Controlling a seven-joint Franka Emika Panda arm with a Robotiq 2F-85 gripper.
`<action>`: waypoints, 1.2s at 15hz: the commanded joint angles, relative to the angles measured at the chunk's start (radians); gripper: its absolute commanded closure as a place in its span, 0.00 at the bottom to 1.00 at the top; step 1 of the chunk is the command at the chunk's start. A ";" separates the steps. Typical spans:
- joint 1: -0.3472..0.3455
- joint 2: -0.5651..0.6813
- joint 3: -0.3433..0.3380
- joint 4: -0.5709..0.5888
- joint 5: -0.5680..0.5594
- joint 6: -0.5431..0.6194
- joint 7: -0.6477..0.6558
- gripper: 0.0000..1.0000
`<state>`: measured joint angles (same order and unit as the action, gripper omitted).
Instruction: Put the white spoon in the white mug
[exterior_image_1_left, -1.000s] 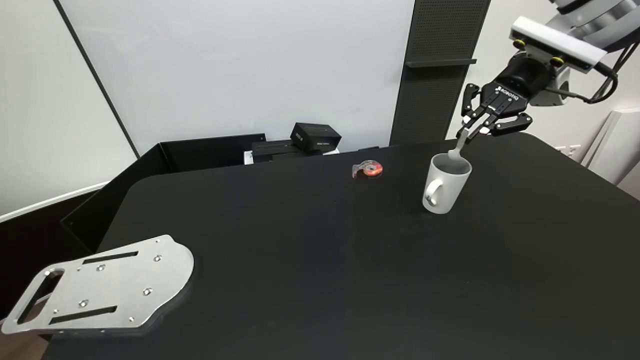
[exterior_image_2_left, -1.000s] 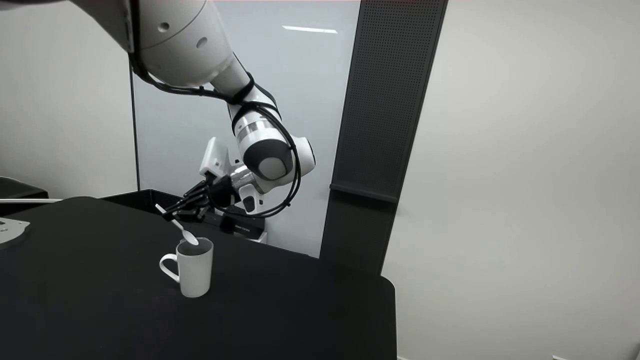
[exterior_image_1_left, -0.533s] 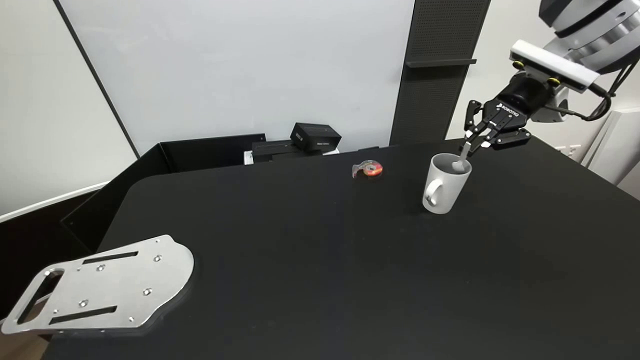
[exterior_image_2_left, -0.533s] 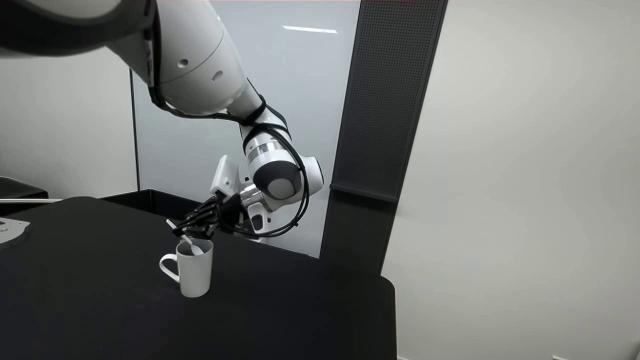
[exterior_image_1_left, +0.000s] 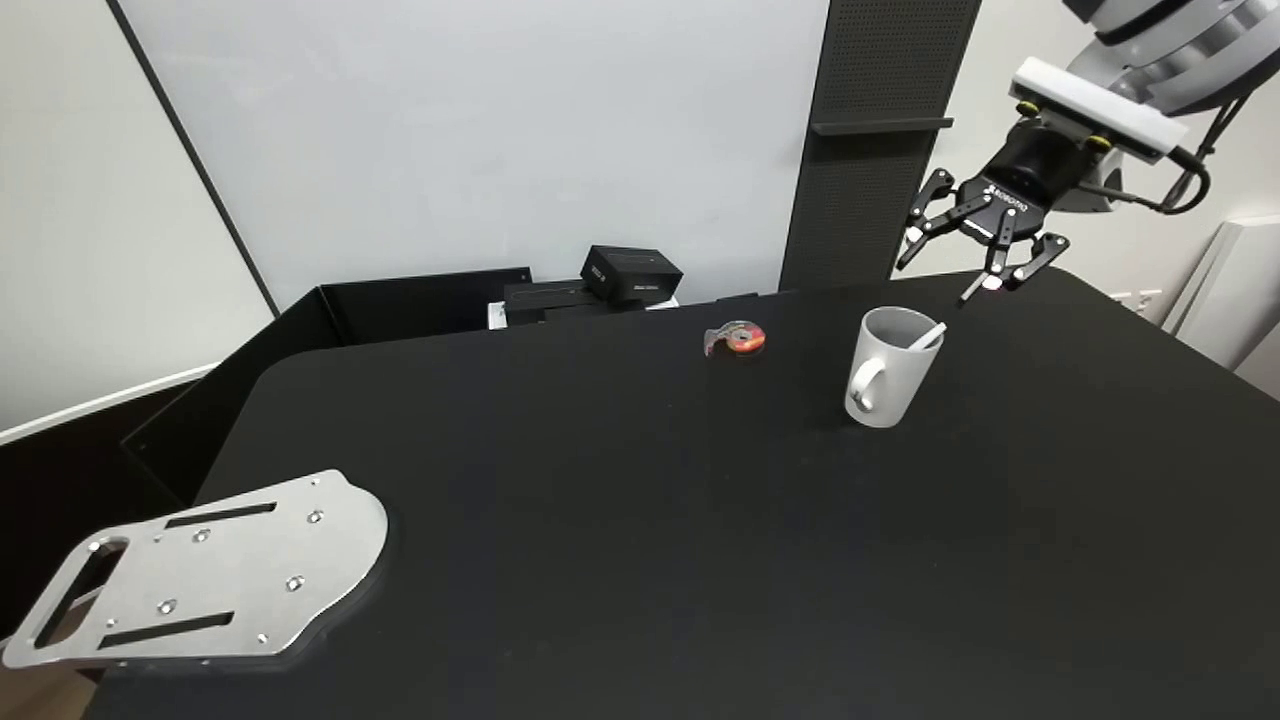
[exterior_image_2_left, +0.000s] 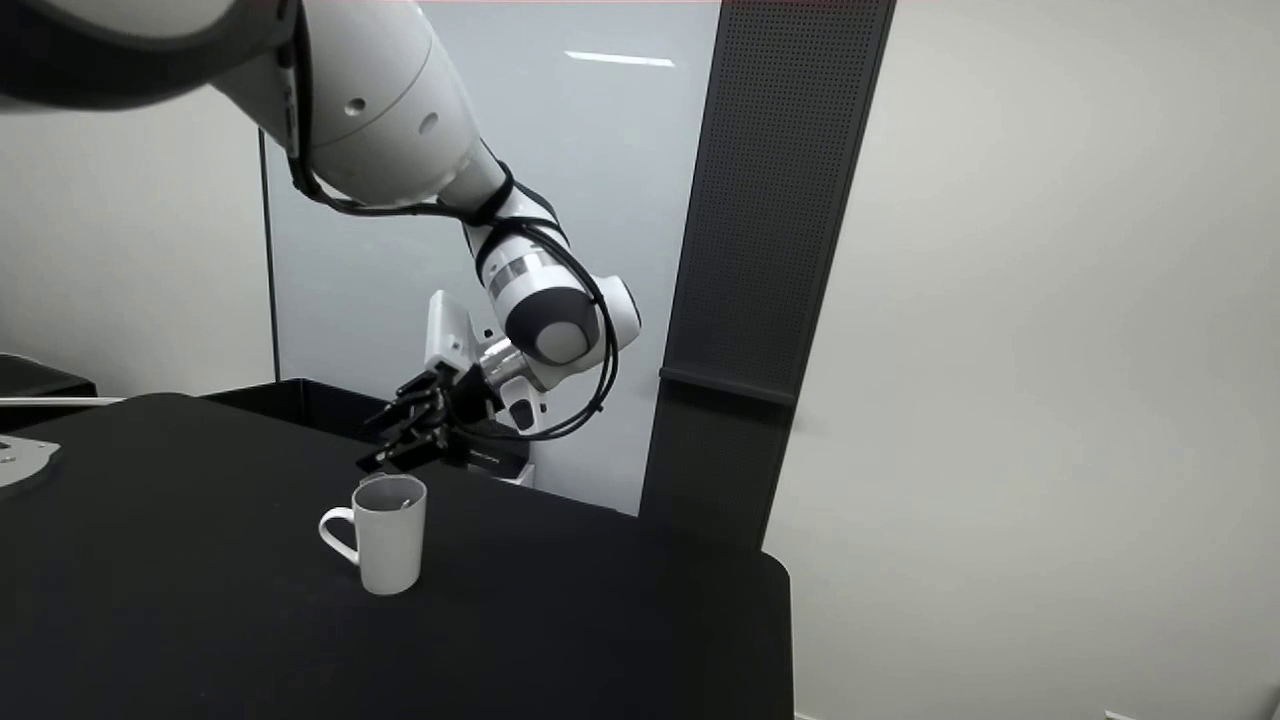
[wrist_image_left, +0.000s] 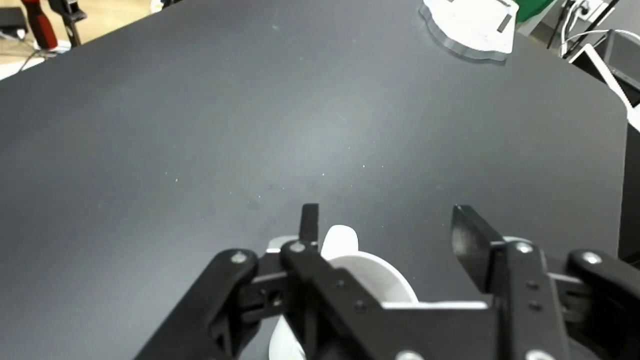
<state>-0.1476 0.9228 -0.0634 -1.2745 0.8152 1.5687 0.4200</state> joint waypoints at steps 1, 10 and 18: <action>0.048 -0.084 -0.023 -0.004 -0.117 0.043 -0.032 0.02; 0.091 -0.255 -0.002 -0.145 -0.418 0.385 -0.227 0.00; 0.065 -0.210 0.029 -0.096 -0.423 0.380 -0.211 0.00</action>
